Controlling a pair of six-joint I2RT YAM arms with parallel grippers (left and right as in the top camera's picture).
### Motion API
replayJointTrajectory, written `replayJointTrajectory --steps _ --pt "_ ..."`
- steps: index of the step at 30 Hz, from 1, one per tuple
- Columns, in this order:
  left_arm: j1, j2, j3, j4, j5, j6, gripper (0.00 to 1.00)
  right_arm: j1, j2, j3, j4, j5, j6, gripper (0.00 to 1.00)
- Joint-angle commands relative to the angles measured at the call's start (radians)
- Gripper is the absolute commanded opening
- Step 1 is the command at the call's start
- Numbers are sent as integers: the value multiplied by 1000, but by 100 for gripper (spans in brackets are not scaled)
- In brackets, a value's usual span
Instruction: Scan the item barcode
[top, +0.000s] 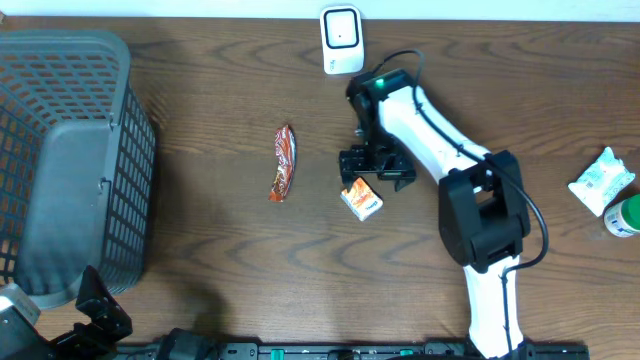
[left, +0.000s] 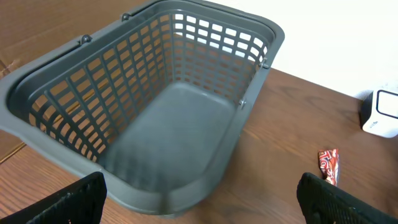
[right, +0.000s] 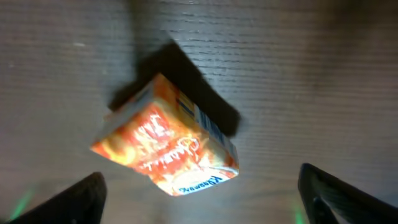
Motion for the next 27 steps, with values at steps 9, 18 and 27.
replayJointTrajectory --steps 9,18,27 --pt "1 1 6 0 -6 9 98 31 9 13 -49 295 35 39" --pt "1 1 6 0 -6 9 98 -21 10 -87 85 323 16 16" --pt "1 1 6 0 -6 9 98 10 5 -167 65 109 -21 1"
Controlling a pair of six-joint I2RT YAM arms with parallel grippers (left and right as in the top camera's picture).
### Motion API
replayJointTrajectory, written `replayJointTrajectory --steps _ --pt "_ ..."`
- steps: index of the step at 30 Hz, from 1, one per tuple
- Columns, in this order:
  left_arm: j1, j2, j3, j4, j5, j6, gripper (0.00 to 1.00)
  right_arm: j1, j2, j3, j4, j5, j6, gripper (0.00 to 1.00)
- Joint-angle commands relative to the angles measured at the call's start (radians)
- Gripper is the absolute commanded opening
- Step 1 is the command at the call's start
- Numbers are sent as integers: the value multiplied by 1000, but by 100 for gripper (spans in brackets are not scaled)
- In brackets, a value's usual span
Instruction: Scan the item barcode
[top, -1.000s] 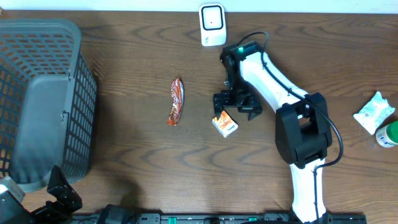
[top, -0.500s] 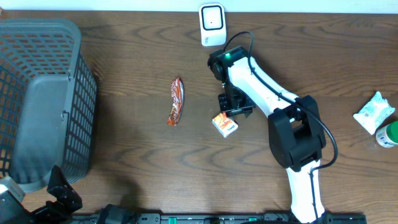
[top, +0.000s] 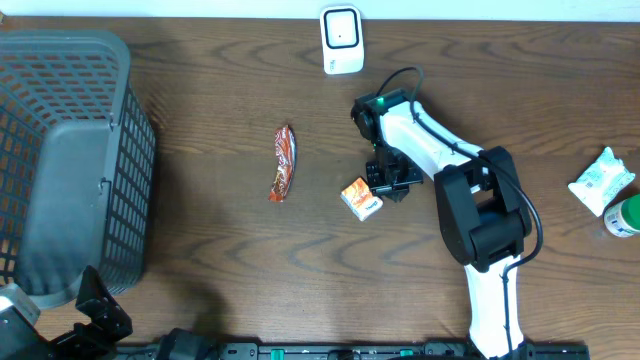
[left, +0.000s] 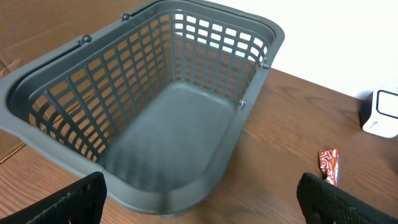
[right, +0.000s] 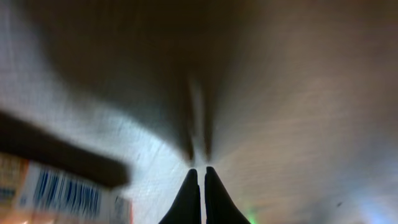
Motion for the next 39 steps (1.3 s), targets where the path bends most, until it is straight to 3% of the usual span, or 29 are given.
replayJointTrajectory --steps 1,2,8,17,21,22,24,25,26,31,39 --pt "1 1 6 0 -6 9 98 34 3 0 -12 -148 -51 1" --pt "1 1 6 0 -6 9 98 52 3 0 -30 -237 -72 1" --pt "1 1 6 0 -6 9 98 78 2 0 10 -300 -114 2" --pt "1 1 6 0 -6 9 98 81 -4 27 48 -576 -147 4" --pt "1 1 6 0 -6 9 98 88 -36 99 -51 -546 -128 22" --pt "1 1 6 0 -6 9 98 90 -45 119 -77 -515 -122 34" --pt "1 1 6 0 -6 9 98 95 -66 153 -117 -435 -122 79" --pt "1 1 6 0 -6 9 98 100 -76 161 -116 -381 -124 95" --pt "1 1 6 0 -6 9 98 106 -83 162 -98 -331 -139 99" --pt "1 1 6 0 -6 9 98 133 -70 143 58 -101 -224 99" --pt "1 1 6 0 -6 9 98 135 -19 136 181 -97 -300 99"
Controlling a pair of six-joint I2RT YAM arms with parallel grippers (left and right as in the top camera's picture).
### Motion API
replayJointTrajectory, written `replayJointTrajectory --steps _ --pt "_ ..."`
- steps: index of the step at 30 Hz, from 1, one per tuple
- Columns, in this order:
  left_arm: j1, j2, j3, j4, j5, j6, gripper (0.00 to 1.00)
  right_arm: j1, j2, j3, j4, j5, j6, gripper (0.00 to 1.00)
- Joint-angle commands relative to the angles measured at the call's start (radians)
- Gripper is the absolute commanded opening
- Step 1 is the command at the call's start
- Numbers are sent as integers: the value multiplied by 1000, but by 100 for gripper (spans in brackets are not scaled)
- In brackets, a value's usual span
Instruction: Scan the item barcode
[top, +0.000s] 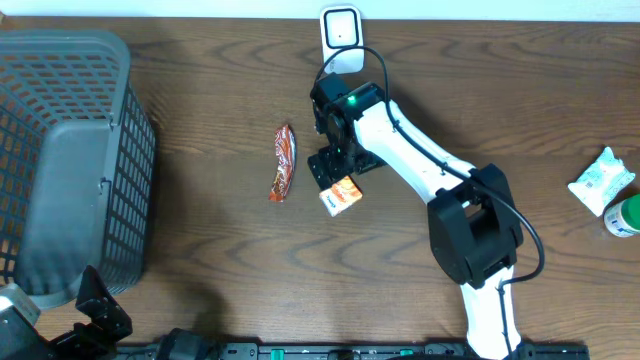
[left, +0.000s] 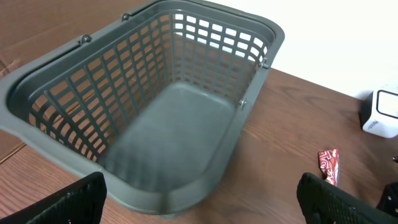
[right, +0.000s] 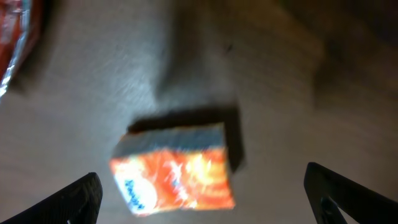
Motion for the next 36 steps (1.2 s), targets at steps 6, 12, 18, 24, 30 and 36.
replayJointTrajectory --steps 6,12,18,24,30,36 --pt "1 1 6 0 -6 9 98 21 61 -3 26 33 -61 99" --pt "1 1 6 0 -6 9 98 60 93 -3 8 27 -61 99" --pt "1 1 6 0 -6 9 98 84 94 -5 9 16 -69 99" --pt "1 1 6 0 -6 9 98 80 94 -6 5 16 -125 98" --pt "1 1 6 0 -6 9 98 79 94 -60 67 15 -241 98" --pt "1 1 6 0 -6 9 98 78 94 -142 122 16 -386 96"
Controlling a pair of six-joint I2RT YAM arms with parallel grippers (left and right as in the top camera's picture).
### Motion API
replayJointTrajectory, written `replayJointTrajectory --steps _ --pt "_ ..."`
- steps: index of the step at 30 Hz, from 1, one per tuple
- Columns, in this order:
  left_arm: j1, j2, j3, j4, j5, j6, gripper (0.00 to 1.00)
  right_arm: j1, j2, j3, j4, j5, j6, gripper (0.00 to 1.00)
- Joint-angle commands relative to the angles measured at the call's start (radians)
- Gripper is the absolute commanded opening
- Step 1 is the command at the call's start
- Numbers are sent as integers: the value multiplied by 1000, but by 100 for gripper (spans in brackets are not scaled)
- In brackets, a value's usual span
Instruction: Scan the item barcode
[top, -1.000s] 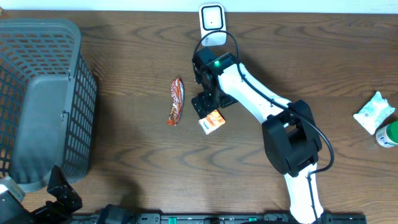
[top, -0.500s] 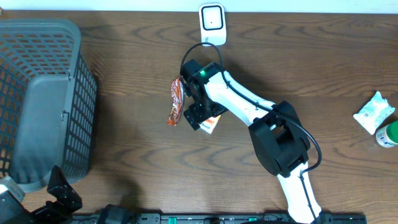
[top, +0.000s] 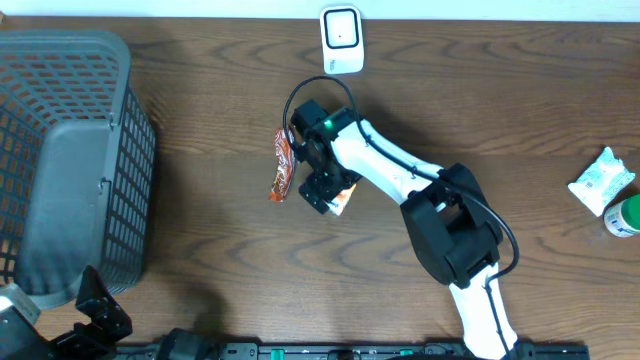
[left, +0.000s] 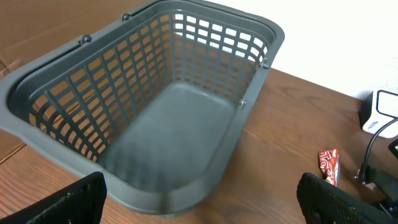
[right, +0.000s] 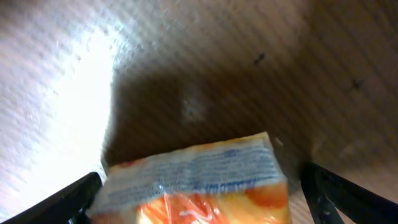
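Observation:
A small orange carton (right: 193, 180) lies on the brown table, its blue-printed side facing up in the right wrist view. My right gripper (right: 199, 199) is open and low over it, one black finger (right: 81, 199) at each side. From overhead the carton (top: 340, 203) peeks out beside the right gripper (top: 320, 188). The white barcode scanner (top: 342, 40) stands at the table's far edge. My left gripper (left: 205, 205) is open and holds nothing, facing the basket.
A grey plastic basket (top: 60, 160) fills the left side. A red-brown candy wrapper (top: 284, 165) lies just left of the right gripper. A white packet (top: 602, 180) and a green bottle (top: 625, 215) sit at the right edge.
The right gripper has moved left and toward the front, closer to the carton, which now fills the space between its open fingers. The left arm has not moved.
The right gripper was open above the carton. Then it was shut, low at the carton's right side. Then it was open again farther left, with the carton shifted a little left. Now its open fingers straddle the carton beside the wrapper.

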Motion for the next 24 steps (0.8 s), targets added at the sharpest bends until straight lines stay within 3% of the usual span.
replayJointTrajectory --steps 1,4,9,16,24 --pt "1 1 6 0 -6 9 98 -2 34 -58 14 -23 -119 91" --pt "1 1 6 0 -6 9 98 -2 34 -58 14 -23 -118 77" --pt "1 1 6 0 -6 9 98 -3 33 -53 -1 -23 -78 71" --pt "1 1 6 0 -6 9 98 -9 33 80 -194 -37 168 62" --pt "1 1 6 0 -6 9 98 -83 33 193 -410 -316 306 59"
